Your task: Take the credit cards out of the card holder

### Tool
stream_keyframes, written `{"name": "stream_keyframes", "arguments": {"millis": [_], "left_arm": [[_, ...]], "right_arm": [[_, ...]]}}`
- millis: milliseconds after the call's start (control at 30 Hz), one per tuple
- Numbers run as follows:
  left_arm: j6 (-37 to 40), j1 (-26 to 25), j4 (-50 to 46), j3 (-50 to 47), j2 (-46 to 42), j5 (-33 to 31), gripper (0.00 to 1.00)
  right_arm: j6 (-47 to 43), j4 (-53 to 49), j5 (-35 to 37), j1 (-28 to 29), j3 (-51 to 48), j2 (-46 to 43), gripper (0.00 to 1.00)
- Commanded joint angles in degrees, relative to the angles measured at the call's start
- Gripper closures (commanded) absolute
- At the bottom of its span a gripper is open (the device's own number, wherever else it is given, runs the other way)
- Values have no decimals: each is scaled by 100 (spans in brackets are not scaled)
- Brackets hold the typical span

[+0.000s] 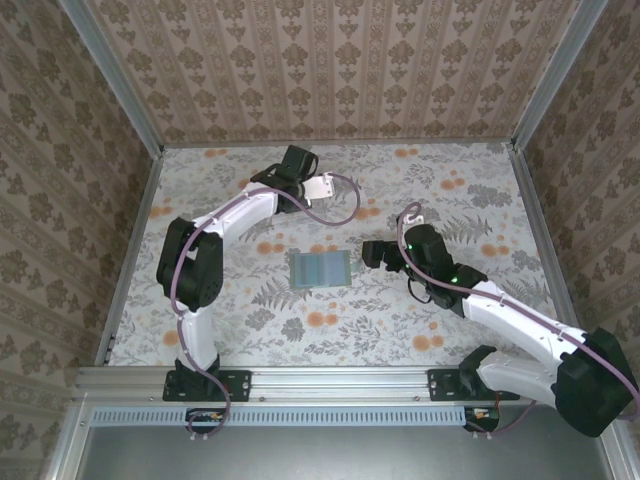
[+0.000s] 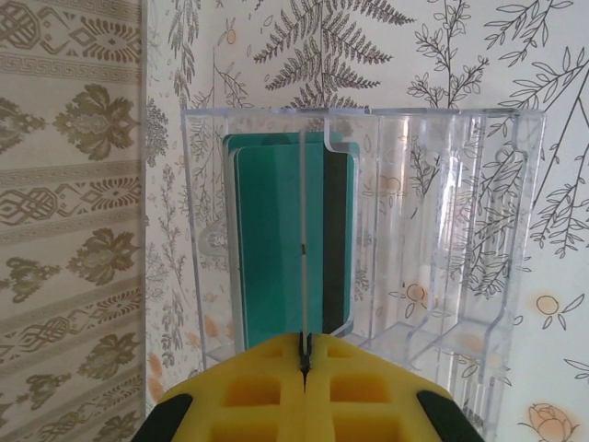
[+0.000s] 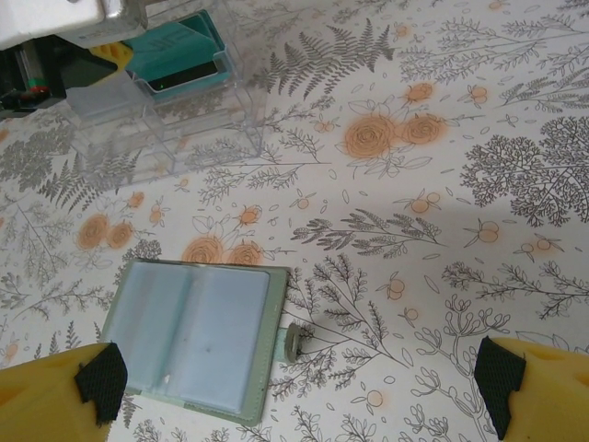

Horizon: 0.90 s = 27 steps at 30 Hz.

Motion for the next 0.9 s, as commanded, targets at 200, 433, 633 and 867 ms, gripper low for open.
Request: {"name": "stream_keyframes", "arguments": {"millis": [200, 433, 633, 867], "left_arm": [[159, 98, 98, 219, 202, -118, 100], [53, 122, 105, 304, 371, -103, 92], [-56, 150, 256, 453, 543, -330, 80], [-140, 260, 516, 607, 652, -656, 77]], "right_arm": [[105, 188, -107, -69, -39, 116, 0], [115, 197, -136, -77, -35, 135, 0], [111, 189, -146, -78, -39, 133, 0], [119, 205, -181, -96, -43, 115, 0]]}}
